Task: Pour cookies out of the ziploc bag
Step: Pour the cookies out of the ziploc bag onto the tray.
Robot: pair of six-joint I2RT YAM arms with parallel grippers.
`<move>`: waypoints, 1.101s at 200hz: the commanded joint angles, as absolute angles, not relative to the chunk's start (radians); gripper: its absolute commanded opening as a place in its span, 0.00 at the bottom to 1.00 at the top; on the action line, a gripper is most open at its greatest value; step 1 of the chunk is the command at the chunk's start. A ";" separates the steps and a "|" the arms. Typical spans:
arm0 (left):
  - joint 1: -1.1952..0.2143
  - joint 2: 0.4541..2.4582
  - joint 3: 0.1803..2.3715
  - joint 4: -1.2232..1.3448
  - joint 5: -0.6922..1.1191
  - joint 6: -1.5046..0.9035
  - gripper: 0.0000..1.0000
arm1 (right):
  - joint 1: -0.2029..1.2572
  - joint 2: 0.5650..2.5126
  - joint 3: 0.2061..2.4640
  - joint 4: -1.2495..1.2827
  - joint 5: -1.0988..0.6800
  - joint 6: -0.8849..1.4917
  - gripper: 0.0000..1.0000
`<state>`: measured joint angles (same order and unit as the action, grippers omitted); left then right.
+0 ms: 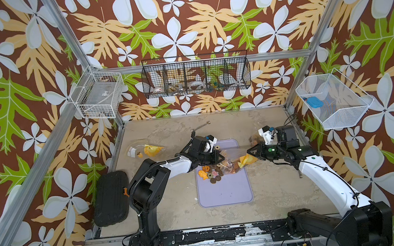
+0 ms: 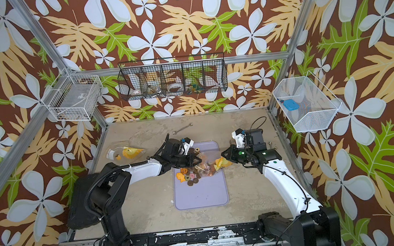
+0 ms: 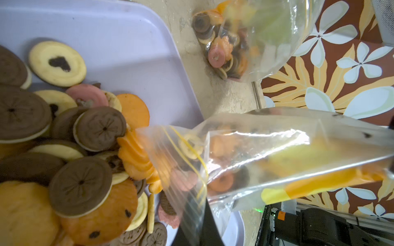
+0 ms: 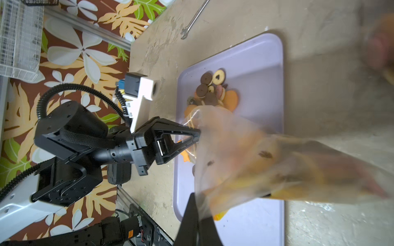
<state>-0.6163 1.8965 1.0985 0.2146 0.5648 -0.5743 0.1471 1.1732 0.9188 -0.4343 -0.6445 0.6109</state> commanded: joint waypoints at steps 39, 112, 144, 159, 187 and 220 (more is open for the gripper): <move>-0.602 1.889 1.081 0.253 0.551 -0.594 0.00 | 0.265 1.211 1.034 -0.367 -0.595 0.673 0.00; -0.588 1.890 1.081 0.256 0.557 -0.599 0.00 | 0.312 1.256 1.071 -0.352 -0.598 0.677 0.00; -0.574 1.885 1.061 0.256 0.554 -0.600 0.00 | 0.344 1.283 1.061 -0.359 -0.594 0.658 0.00; -0.570 1.884 1.052 0.261 0.557 -0.601 0.00 | 0.352 1.291 1.044 -0.372 -0.558 0.638 0.00; -0.571 1.878 1.040 0.271 0.561 -0.605 0.00 | 0.351 1.299 1.010 -0.437 -0.474 0.577 0.00; -0.571 1.867 1.051 0.261 0.571 -0.603 0.00 | 0.325 1.239 0.991 -0.501 -0.374 0.528 0.00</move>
